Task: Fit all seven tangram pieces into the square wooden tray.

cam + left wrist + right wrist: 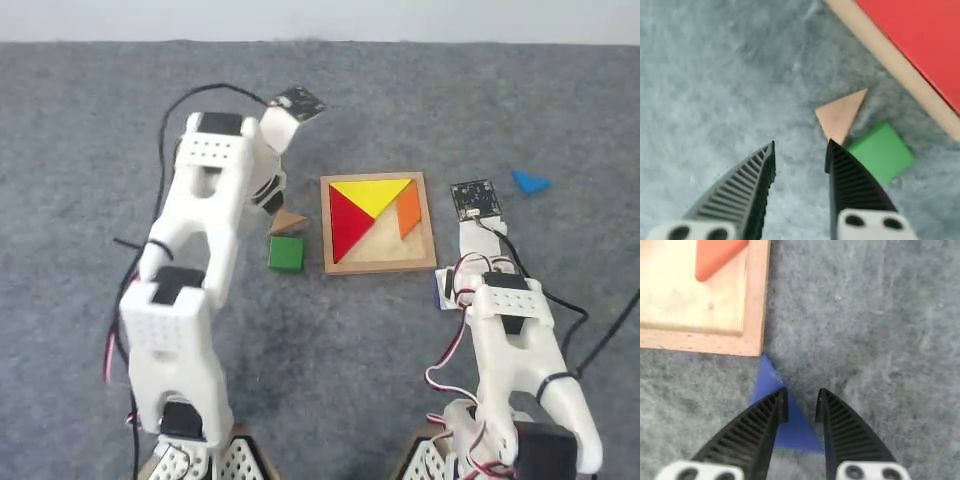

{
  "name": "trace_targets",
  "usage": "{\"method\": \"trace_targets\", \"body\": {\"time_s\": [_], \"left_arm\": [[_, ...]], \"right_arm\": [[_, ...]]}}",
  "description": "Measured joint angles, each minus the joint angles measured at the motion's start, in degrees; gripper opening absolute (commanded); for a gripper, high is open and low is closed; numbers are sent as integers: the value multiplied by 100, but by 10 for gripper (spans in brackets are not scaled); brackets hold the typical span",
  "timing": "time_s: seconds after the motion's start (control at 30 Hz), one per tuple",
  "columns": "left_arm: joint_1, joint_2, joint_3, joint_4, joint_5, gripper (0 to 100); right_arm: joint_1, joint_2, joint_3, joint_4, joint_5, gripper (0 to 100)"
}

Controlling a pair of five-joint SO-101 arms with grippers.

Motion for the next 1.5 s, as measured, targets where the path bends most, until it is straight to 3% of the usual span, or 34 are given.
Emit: {"method": "trace_targets", "body": {"time_s": [0.2, 0.6, 1.07, 1.5], "left_arm": [[202, 1160, -1530, 870, -782, 203], [193, 2479, -2804, 967, -1125, 203], [167, 2690, -3033, 1002, -1530, 200], [202, 2690, -2954, 1090, -1846, 118]], "right_arm": [[0, 0, 62, -79, -9, 115], [-132, 0, 62, -79, 0, 115], [-149, 0, 70, -141, 0, 115], [-149, 0, 70, -141, 0, 115]]}}
